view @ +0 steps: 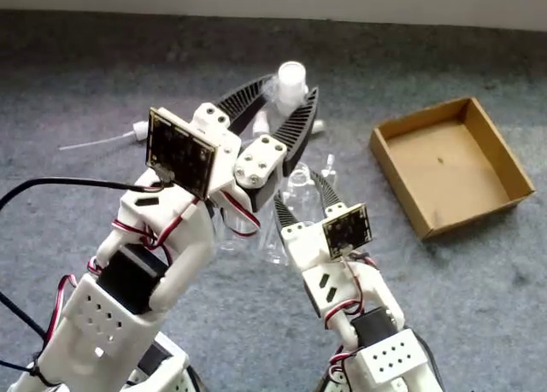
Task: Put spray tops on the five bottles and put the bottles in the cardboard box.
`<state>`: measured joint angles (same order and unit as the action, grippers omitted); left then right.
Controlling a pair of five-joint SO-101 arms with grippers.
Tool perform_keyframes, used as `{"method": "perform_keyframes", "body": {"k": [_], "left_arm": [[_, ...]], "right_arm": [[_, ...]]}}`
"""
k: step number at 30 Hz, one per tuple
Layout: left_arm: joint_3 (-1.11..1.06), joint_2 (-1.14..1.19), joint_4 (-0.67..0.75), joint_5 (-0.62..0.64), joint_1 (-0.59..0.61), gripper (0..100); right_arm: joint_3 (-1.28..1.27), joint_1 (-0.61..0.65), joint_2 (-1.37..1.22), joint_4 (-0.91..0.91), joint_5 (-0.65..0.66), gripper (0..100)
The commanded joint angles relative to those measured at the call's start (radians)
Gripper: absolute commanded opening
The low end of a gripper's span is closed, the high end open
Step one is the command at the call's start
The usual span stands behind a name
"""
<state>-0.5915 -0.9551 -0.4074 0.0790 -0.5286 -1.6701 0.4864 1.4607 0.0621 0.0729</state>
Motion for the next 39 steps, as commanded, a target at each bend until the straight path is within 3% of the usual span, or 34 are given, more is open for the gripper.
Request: {"method": "perform_keyframes", "body": {"k": [1,4,14,39], "left_arm": [[0.008,-0.028,0.043,0.078,-0.007,0],[0.01,-0.028,0.041,0.152,-0.007,1],[0.142,-0.027,-0.109,0.155,0.007,1],[0.085,-0.021,-0.221,0.229,0.028,1]], "right_arm": [[-0.065,0.005,0.018,-0.022,-0.002,11.5],[-0.065,0.005,0.018,-0.022,-0.002,11.5],[-0.065,0.005,0.018,-0.022,-0.002,11.5],[-0.067,0.004,0.018,-0.022,-0.002,11.5]]}}
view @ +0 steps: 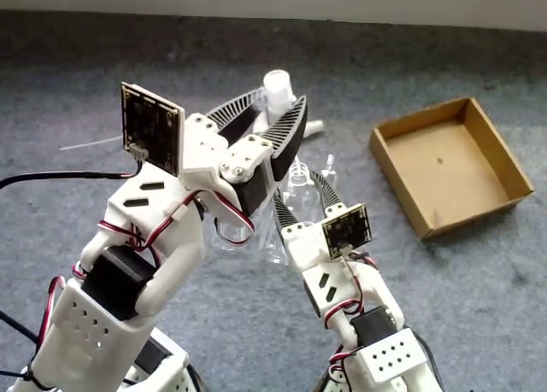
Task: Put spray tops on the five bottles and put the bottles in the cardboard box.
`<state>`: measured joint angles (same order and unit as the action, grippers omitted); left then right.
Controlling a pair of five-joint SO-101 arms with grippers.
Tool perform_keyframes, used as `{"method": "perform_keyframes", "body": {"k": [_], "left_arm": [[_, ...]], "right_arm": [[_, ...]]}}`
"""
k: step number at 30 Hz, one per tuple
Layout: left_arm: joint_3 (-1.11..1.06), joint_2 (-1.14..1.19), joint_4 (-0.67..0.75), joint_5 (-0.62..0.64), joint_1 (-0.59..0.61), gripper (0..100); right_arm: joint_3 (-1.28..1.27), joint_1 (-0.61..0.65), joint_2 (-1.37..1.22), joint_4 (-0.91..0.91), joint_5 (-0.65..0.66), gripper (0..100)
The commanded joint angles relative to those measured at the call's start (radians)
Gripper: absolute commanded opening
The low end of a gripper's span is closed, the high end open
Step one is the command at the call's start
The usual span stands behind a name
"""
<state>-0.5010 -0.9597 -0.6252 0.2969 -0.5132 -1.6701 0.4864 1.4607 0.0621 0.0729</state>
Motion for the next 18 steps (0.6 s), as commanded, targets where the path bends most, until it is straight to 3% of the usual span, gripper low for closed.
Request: {"method": "perform_keyframes", "body": {"k": [1,12,18], "left_arm": [[-0.022,-0.016,-0.002,0.011,0.015,1],[-0.173,-0.015,0.009,0.009,0.015,1],[-0.42,-0.018,0.29,0.009,0.015,1]], "right_arm": [[-0.067,0.004,0.018,-0.022,-0.002,11.5],[-0.067,0.004,0.018,-0.022,-0.002,11.5],[-0.058,0.004,0.018,-0.022,-0.002,11.5]]}}
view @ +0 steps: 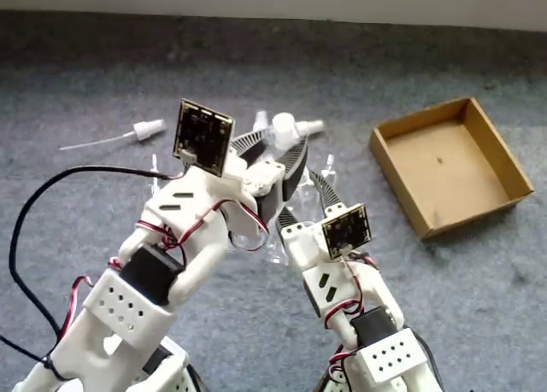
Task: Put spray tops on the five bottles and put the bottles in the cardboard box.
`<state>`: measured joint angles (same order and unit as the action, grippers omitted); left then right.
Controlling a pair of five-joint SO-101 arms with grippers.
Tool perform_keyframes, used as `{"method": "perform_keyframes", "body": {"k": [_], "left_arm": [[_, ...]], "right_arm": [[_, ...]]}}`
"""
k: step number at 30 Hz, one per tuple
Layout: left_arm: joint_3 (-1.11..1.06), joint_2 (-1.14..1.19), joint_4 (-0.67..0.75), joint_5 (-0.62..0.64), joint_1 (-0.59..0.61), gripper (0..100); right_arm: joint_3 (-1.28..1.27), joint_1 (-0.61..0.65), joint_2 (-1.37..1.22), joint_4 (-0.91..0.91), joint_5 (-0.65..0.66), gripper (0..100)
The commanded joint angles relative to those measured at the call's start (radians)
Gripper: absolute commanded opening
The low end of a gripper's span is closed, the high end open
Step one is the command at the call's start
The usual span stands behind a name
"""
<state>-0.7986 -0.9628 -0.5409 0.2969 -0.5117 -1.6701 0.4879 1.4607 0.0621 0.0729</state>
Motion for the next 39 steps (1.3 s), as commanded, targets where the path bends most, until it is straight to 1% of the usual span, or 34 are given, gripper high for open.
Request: {"method": "perform_keyframes", "body": {"k": [1,4,6,12,15,17,24,29,33,36,39], "left_arm": [[-0.17,-0.019,0.265,0.009,0.012,1],[-0.278,-0.019,0.397,0.009,0.012,1],[-0.306,-0.019,0.422,0.011,0.012,1],[-0.318,-0.019,0.42,0.014,0.004,1],[-0.318,-0.019,0.42,0.011,-0.027,1],[-0.321,-0.019,0.42,0.011,-0.024,1],[-0.328,-0.021,0.339,0.014,-0.031,1],[-0.335,-0.021,0.336,0.014,-0.031,1],[-0.348,-0.021,0.336,0.015,-0.033,1],[-0.361,-0.021,0.336,0.015,-0.036,1],[-0.378,-0.021,0.336,0.011,-0.062,1]], "right_arm": [[-0.058,0.002,0.018,-0.022,-0.002,11.5],[-0.062,0.002,0.018,-0.019,0.0,11.5],[-0.062,0.002,0.018,-0.018,0.0,11.5],[-0.061,0.002,0.018,-0.016,0.005,11.5],[-0.065,0.002,0.018,-0.016,0.094,11.5],[-0.065,0.002,0.018,-0.016,0.124,11.3],[-0.065,0.002,0.018,-0.016,0.124,11.3],[-0.065,0.002,0.018,-0.016,0.118,11.3],[-0.065,0.002,0.018,-0.016,0.021,11.3],[-0.064,0.001,0.018,-0.016,0.02,11.3],[-0.061,-0.03,0.018,-0.016,0.014,11.3]]}}
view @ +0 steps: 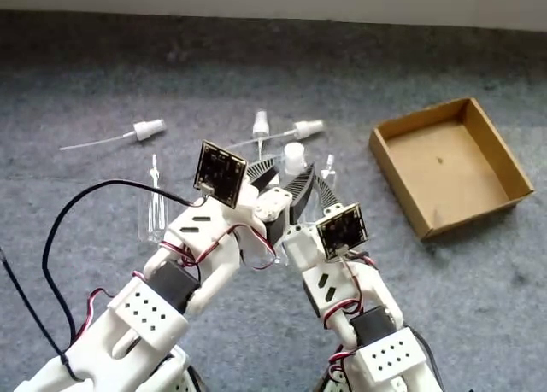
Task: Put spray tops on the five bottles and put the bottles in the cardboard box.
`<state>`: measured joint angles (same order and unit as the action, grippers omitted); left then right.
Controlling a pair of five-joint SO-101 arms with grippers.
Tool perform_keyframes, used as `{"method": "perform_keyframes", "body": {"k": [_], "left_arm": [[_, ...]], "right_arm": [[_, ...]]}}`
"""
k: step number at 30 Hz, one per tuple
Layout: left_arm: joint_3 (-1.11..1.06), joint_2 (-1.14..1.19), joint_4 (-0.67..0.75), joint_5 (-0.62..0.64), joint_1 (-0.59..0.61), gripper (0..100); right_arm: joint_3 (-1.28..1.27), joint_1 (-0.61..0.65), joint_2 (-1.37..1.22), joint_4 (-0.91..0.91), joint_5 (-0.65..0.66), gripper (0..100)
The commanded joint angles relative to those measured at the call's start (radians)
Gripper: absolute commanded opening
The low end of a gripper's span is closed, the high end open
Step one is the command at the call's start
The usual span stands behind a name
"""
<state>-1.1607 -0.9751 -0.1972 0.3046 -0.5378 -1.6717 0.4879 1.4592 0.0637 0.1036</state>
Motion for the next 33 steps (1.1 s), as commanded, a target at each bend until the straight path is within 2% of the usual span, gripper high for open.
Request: {"method": "perform_keyframes", "body": {"k": [1,12,19,29,33], "left_arm": [[-0.024,-0.008,-0.006,0.002,-0.044,1],[-0.025,-0.008,-0.003,0.002,-0.041,1],[-0.038,-0.008,-0.006,0.002,0.012,21],[-0.044,-0.01,-0.009,0.0,0.019,28],[-0.013,-0.039,-0.115,-0.054,0.019,28]], "right_arm": [[-0.058,-0.045,0.019,-0.018,-0.018,11.3],[-0.064,-0.068,0.019,-0.018,-0.018,11.3],[-0.064,-0.07,0.019,-0.018,-0.018,11.3],[-0.064,-0.074,0.019,-0.018,-0.015,11.3],[-0.064,-0.074,0.019,-0.016,-0.015,11.3]]}}
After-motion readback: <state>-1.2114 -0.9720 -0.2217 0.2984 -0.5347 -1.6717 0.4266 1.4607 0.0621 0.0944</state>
